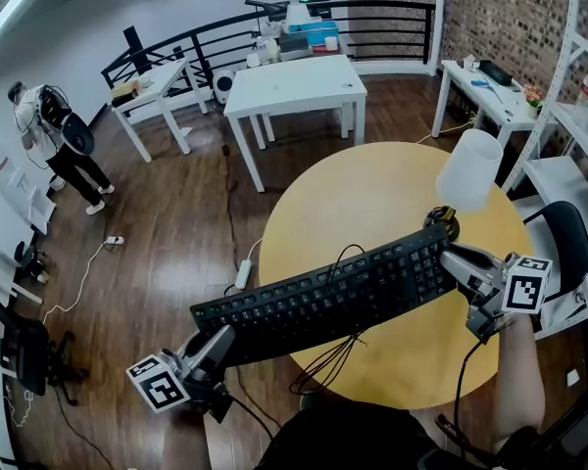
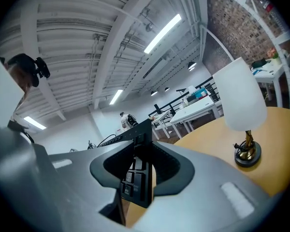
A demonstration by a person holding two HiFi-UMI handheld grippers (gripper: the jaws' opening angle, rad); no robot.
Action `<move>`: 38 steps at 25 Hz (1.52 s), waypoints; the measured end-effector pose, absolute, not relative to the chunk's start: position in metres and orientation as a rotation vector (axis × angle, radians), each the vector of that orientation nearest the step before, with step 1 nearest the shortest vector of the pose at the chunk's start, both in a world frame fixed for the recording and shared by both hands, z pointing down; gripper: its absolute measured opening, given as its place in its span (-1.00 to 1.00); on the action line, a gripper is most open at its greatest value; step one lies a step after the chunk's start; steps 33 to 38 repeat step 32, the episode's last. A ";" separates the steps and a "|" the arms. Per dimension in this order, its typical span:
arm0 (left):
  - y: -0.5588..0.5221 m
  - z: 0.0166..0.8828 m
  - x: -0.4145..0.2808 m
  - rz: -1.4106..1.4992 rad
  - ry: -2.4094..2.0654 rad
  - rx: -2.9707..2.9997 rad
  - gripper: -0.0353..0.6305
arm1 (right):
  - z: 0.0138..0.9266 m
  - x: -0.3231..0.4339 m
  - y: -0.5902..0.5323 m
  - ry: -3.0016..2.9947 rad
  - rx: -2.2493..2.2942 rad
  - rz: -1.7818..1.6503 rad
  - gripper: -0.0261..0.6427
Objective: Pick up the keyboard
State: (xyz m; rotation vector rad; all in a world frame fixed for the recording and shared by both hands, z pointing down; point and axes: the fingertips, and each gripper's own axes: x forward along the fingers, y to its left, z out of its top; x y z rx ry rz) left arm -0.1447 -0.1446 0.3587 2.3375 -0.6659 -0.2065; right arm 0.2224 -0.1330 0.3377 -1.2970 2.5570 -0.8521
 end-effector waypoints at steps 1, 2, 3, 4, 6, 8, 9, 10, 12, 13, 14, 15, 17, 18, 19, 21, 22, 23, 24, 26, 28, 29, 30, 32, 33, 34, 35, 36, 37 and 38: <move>-0.144 0.356 -0.145 -0.204 -0.662 2.344 -0.42 | 0.337 0.223 -0.131 2.559 -1.300 -0.842 -0.58; -0.144 0.354 -0.145 -0.199 -0.659 2.349 -0.42 | 0.336 0.222 -0.130 2.557 -1.300 -0.836 -0.58; -0.145 0.353 -0.145 -0.197 -0.656 2.352 -0.42 | 0.335 0.222 -0.129 2.551 -1.301 -0.836 -0.58; -0.145 0.352 -0.145 -0.197 -0.654 2.353 -0.42 | 0.335 0.223 -0.128 2.546 -1.304 -0.839 -0.58; -0.145 0.353 -0.142 -0.203 -0.651 2.351 -0.42 | 0.336 0.225 -0.128 2.544 -1.315 -0.844 -0.58; -0.144 0.354 -0.140 -0.203 -0.649 2.354 -0.42 | 0.338 0.227 -0.127 2.547 -1.320 -0.845 -0.59; -0.144 0.354 -0.140 -0.201 -0.648 2.356 -0.42 | 0.339 0.228 -0.127 2.546 -1.319 -0.847 -0.59; -0.144 0.355 -0.139 -0.198 -0.646 2.358 -0.42 | 0.340 0.228 -0.126 2.545 -1.317 -0.848 -0.59; -0.145 0.354 -0.140 -0.193 -0.645 2.361 -0.42 | 0.340 0.227 -0.127 2.548 -1.317 -0.846 -0.59; -0.146 0.354 -0.141 -0.192 -0.647 2.362 -0.42 | 0.340 0.226 -0.127 2.550 -1.317 -0.846 -0.59; -0.146 0.353 -0.142 -0.192 -0.649 2.362 -0.42 | 0.340 0.225 -0.128 2.551 -1.315 -0.848 -0.59; -0.146 0.352 -0.143 -0.192 -0.652 2.361 -0.42 | 0.339 0.225 -0.129 2.553 -1.312 -0.851 -0.59; -0.145 0.351 -0.143 -0.193 -0.656 2.360 -0.42 | 0.341 0.224 -0.129 2.553 -1.308 -0.859 -0.59; -0.145 0.351 -0.144 -0.195 -0.657 2.361 -0.42 | 0.342 0.224 -0.129 2.551 -1.306 -0.862 -0.59; -0.144 0.350 -0.144 -0.196 -0.658 2.363 -0.42 | 0.343 0.223 -0.129 2.550 -1.306 -0.864 -0.59; -0.144 0.349 -0.145 -0.194 -0.663 2.368 -0.42 | 0.346 0.222 -0.129 2.556 -1.309 -0.866 -0.59; -0.144 0.349 -0.145 -0.192 -0.664 2.370 -0.42 | 0.347 0.222 -0.129 2.561 -1.314 -0.869 -0.60; -0.144 0.349 -0.145 -0.190 -0.664 2.370 -0.42 | 0.348 0.223 -0.129 2.566 -1.321 -0.871 -0.60; -0.145 0.350 -0.144 -0.188 -0.662 2.369 -0.42 | 0.349 0.223 -0.129 2.568 -1.326 -0.874 -0.60; -0.144 0.351 -0.145 -0.187 -0.658 2.366 -0.43 | 0.349 0.222 -0.129 2.567 -1.329 -0.876 -0.60; -0.144 0.351 -0.148 -0.189 -0.660 2.364 -0.42 | 0.349 0.220 -0.130 2.571 -1.324 -0.876 -0.60; -0.143 0.351 -0.150 -0.193 -0.667 2.361 -0.42 | 0.349 0.218 -0.132 2.576 -1.318 -0.877 -0.60; -0.143 0.351 -0.154 -0.198 -0.677 2.357 -0.42 | 0.350 0.215 -0.134 2.584 -1.309 -0.879 -0.60; -0.141 0.351 -0.162 -0.209 -0.700 2.348 -0.42 | 0.352 0.208 -0.140 2.604 -1.288 -0.883 -0.60; -0.141 0.351 -0.162 -0.209 -0.700 2.348 -0.42 | 0.352 0.208 -0.140 2.604 -1.288 -0.883 -0.60; -0.141 0.351 -0.162 -0.209 -0.700 2.348 -0.42 | 0.352 0.208 -0.140 2.604 -1.288 -0.883 -0.60; -0.141 0.351 -0.162 -0.209 -0.700 2.348 -0.42 | 0.352 0.208 -0.140 2.604 -1.288 -0.883 -0.60; -0.141 0.351 -0.162 -0.209 -0.700 2.348 -0.42 | 0.352 0.208 -0.140 2.604 -1.288 -0.883 -0.60; -0.141 0.351 -0.162 -0.209 -0.700 2.348 -0.42 | 0.352 0.208 -0.140 2.604 -1.288 -0.883 -0.60; -0.141 0.351 -0.162 -0.209 -0.700 2.348 -0.42 | 0.352 0.208 -0.140 2.604 -1.288 -0.883 -0.60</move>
